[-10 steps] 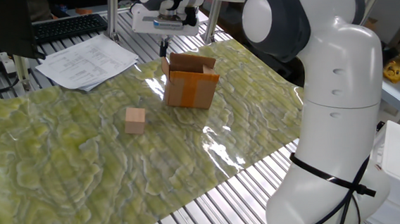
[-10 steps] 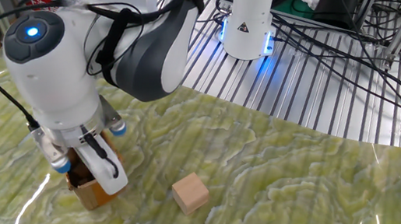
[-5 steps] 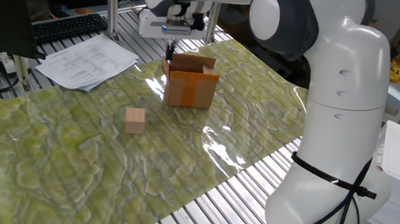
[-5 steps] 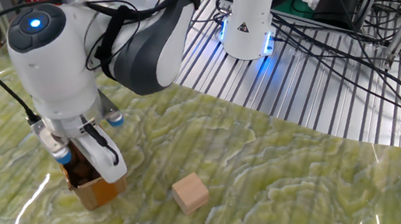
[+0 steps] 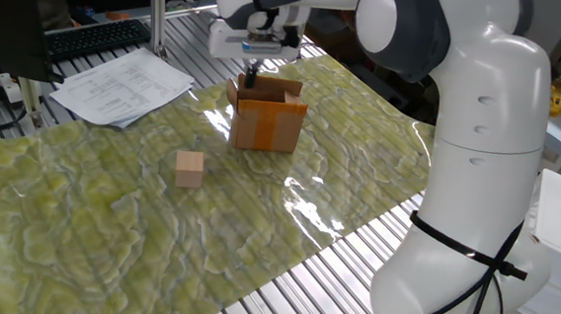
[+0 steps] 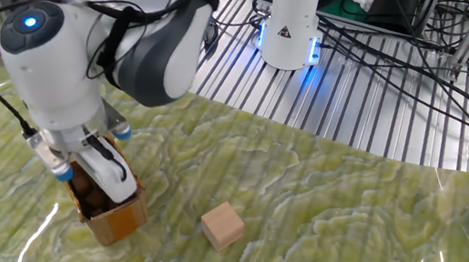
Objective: Open a box
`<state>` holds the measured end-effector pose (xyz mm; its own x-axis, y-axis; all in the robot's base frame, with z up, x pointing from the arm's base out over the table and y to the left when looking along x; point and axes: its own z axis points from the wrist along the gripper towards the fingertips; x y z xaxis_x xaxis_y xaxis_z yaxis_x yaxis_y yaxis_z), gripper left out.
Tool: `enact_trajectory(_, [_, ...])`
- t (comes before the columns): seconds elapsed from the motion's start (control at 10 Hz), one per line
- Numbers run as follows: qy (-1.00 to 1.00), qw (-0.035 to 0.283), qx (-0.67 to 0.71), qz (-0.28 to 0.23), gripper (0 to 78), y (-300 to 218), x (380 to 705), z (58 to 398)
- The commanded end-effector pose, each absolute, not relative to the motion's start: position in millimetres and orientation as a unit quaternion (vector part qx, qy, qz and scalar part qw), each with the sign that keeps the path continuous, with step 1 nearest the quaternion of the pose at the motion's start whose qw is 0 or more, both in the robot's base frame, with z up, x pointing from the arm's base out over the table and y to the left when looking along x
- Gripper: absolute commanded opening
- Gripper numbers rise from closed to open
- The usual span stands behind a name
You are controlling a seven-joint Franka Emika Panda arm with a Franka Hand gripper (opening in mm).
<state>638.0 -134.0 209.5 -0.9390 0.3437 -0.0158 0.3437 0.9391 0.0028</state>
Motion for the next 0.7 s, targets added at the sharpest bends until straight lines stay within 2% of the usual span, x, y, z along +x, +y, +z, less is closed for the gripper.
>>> enact_trajectory(0.1, [0.987, 0.021, 0.157, -0.003, 0.0, -154, 620, 198])
enact_trajectory(0.7, [0.989, 0.025, 0.142, -0.01, 0.0, -179, 606, 186])
